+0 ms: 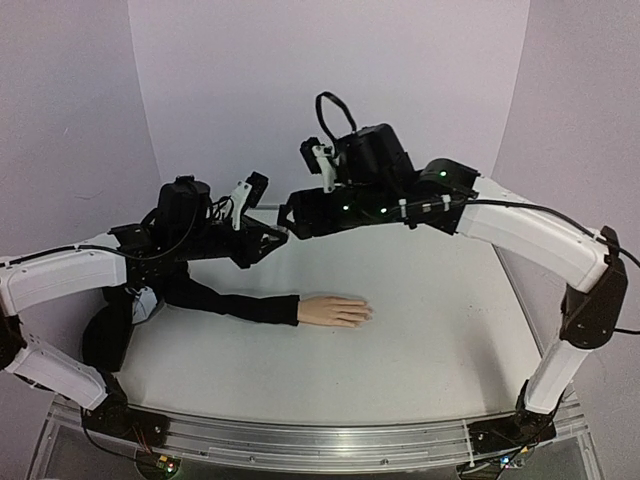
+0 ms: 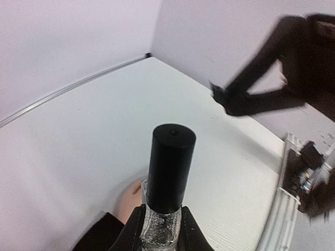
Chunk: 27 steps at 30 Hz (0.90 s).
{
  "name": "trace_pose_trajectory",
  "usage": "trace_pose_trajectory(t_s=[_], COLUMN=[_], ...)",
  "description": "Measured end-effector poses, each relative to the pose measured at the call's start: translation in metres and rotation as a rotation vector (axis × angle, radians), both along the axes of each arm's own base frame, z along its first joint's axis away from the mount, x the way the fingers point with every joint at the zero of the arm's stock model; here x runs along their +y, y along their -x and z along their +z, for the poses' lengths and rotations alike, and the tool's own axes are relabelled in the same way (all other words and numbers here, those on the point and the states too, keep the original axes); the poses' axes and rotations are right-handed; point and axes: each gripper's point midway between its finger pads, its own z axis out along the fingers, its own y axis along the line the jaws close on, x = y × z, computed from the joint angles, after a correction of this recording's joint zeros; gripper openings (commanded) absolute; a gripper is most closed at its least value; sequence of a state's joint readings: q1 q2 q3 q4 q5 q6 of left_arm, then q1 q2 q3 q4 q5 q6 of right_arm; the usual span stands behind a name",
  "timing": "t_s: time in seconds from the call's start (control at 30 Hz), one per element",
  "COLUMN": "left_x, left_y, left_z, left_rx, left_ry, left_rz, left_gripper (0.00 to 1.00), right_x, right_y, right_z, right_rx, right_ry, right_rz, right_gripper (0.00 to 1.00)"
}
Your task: Paint the nails
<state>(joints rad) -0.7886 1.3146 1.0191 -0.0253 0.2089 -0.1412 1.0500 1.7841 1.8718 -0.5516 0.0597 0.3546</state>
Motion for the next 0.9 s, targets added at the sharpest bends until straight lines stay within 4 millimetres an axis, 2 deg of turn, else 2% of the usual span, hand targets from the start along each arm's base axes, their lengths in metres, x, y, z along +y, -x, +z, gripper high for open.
trace_pose_trajectory(t_s=[0.1,0.17,0.23,0.37,0.47,0.6,0.7,0.77,0.8,0.9], left_x=[-0.007,-0.012,-0.015,-0.016,-0.017,-0.016,-0.016,-0.016,-0.015,-0.015], left_y=[0.038,0.063,0.084,0.112,0.125,0.137,0.142,0.144,0.146,0.146], left_z=[0.008,0.018,0.028,0.036,0.041,0.049,0.052,0.053,0.053,0.053], left_rx=[0.003,0.005,0.004,0.030,0.056,0.061,0.063,0.067,0.079,0.126], left_ry=[0.049,0.089,0.127,0.166,0.186,0.209,0.216,0.220,0.223,0.229], left_rz=[-0.184,-0.311,-0.423,-0.582,-0.661,-0.734,-0.762,-0.778,-0.785,-0.772], left_gripper=[0.00,0.00,0.00,0.00,0.00,0.00,0.00,0.00,0.00,0.00], right_x=[-0.012,-0.018,-0.021,-0.015,-0.008,-0.001,0.001,0.001,0.001,0.001], right_y=[0.023,0.038,0.052,0.083,0.102,0.113,0.116,0.118,0.117,0.112], right_z=[0.015,0.022,0.031,0.042,0.042,0.039,0.038,0.039,0.039,0.040], right_rx=[0.016,0.025,0.030,0.063,0.108,0.148,0.160,0.164,0.152,0.110], right_ry=[-0.028,-0.052,-0.083,-0.155,-0.196,-0.223,-0.236,-0.242,-0.242,-0.236], right_rz=[0.167,0.272,0.376,0.594,0.715,0.803,0.834,0.847,0.851,0.854], right_gripper=[0.73,0.69,0.59,0.43,0.32,0.27,0.20,0.03,0.00,0.00])
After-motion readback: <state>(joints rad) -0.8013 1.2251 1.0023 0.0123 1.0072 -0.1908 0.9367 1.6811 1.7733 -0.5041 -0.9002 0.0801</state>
